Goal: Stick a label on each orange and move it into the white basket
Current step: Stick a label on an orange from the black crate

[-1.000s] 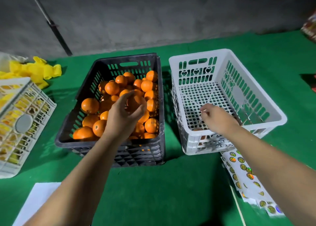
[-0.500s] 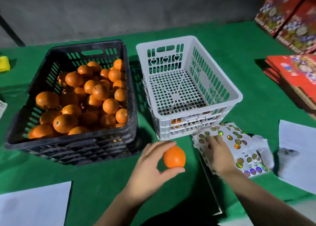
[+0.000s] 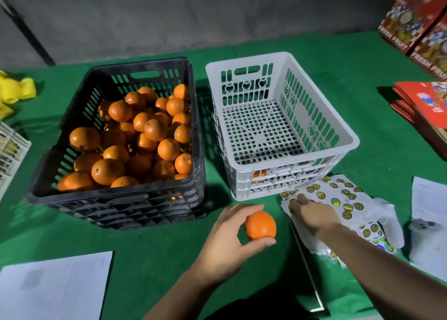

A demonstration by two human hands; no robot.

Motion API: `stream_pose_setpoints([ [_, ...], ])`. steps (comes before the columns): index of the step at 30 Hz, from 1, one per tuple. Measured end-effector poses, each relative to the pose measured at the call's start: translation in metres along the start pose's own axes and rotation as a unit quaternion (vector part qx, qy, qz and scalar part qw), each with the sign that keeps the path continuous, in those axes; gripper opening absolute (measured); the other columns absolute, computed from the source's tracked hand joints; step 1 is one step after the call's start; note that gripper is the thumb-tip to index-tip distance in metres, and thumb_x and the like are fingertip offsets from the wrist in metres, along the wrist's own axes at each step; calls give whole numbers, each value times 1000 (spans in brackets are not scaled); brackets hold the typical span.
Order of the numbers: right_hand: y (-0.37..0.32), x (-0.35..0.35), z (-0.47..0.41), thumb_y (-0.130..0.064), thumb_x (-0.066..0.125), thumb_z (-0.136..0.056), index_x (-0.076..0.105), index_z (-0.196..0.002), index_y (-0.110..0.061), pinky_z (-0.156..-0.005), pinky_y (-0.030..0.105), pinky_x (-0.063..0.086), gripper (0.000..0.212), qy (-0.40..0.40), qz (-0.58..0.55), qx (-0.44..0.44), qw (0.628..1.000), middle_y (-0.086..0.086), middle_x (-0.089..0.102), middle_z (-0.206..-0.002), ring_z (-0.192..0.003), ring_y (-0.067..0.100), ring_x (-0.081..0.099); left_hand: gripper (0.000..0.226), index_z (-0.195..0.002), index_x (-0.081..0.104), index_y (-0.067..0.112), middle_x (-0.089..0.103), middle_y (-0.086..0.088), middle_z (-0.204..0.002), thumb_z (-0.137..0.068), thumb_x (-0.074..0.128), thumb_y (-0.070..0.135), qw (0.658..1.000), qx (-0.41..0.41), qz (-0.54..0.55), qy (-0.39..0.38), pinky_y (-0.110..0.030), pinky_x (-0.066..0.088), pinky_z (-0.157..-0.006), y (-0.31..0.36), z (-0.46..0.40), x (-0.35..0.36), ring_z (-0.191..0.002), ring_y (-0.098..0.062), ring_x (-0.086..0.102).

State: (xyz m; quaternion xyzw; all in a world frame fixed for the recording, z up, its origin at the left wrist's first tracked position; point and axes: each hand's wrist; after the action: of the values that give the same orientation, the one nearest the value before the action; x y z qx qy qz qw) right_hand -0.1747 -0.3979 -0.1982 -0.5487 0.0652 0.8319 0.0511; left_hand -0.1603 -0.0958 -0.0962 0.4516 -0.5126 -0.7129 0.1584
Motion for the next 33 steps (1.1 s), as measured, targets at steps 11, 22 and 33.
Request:
stream_pose_setpoints([
  [11, -42, -66, 65, -18, 77, -91, 73, -85, -21, -68, 26, 51, 8, 226, -566, -10, 793, -2, 68, -80, -68, 10, 59, 67, -133, 56, 56, 58, 27, -133, -72, 83, 62, 998, -24, 55, 35, -30, 46, -106, -5, -3, 3, -124, -4, 56],
  [22, -87, -132, 98, -58, 79, -79, 56, -95, -35, -68, 37, 42, 36, -2, -560, -102, 822, 5, 62, -78, -69, 14, 51, 64, -131, 58, 52, 58, 28, -132, -73, 85, 55, 998, 13, 28, 54, -33, 45, -105, 3, 1, -7, -126, -8, 55],
  [33, -109, -155, 103, -31, 77, -86, 74, -123, -27, -88, 24, 56, 37, -20, -726, -138, 673, 3, 75, -119, -111, 15, 70, 66, -141, 57, 45, 57, 21, -142, -82, 85, 40, 984, 116, 52, 122, -22, 41, -111, 33, -5, -26, -136, -10, 53],
])
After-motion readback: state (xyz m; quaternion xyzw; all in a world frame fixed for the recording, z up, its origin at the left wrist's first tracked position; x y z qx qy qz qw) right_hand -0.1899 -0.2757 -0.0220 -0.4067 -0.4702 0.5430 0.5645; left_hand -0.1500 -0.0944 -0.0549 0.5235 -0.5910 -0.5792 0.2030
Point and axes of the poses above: each hand's wrist, its own z-axis away from the middle knuckle, its own x-axis out of the palm, y = z × x
